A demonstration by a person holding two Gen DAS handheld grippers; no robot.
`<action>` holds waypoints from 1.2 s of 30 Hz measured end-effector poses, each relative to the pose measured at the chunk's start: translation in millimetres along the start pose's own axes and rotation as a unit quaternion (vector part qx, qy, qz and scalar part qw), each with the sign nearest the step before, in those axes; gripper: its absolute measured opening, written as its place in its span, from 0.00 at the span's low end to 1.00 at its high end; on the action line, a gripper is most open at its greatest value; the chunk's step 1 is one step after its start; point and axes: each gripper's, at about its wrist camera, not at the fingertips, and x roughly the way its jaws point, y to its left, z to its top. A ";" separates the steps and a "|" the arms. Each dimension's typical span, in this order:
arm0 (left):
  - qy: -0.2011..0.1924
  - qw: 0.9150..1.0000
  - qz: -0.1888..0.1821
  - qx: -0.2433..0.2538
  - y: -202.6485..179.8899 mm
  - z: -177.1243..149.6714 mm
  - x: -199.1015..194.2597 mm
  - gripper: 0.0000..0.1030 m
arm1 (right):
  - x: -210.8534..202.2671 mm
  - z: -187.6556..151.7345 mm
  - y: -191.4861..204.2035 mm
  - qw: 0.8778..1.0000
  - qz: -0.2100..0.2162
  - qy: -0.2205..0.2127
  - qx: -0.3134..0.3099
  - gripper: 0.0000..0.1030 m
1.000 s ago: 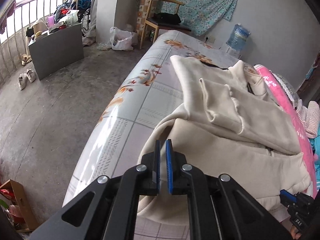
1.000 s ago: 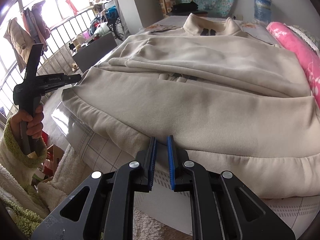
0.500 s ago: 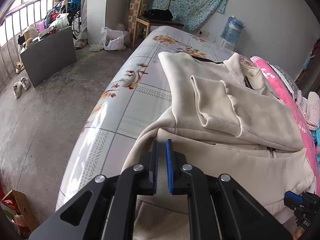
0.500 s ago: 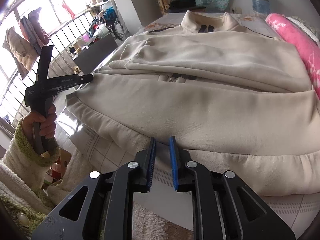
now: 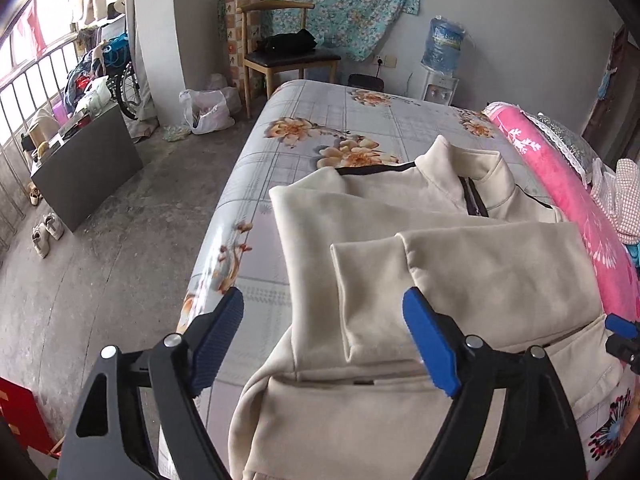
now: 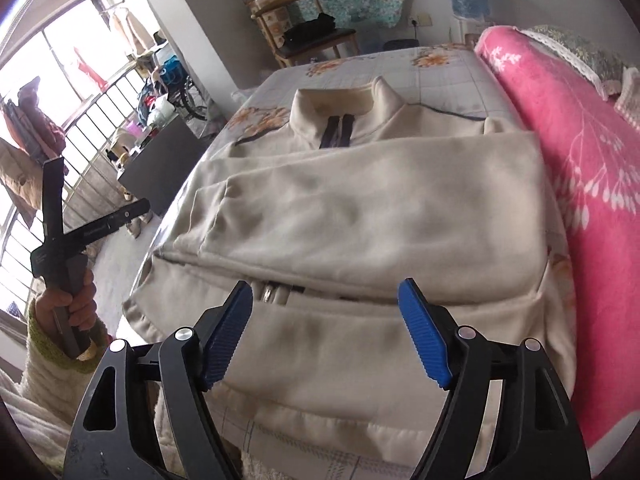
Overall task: Fold large clothes
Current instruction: 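Open both grippers and lower them onto the jacket collar, then grasp the collar with both grippers and lift it up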
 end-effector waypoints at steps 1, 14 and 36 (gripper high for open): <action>0.005 1.000 -0.003 0.004 -5.5 8.8 5.7 0.79 | -0.4 14.0 -3.2 1.000 0.005 -0.004 0.003 0.71; 0.009 0.997 -0.018 0.069 -86.2 127.9 104.0 0.82 | 77.8 178.5 -26.6 0.998 -0.049 0.001 -0.037 0.80; 0.078 0.987 -0.022 0.141 -126.6 168.6 196.5 0.67 | 196.7 231.1 -67.5 0.980 -0.121 0.148 -0.048 0.47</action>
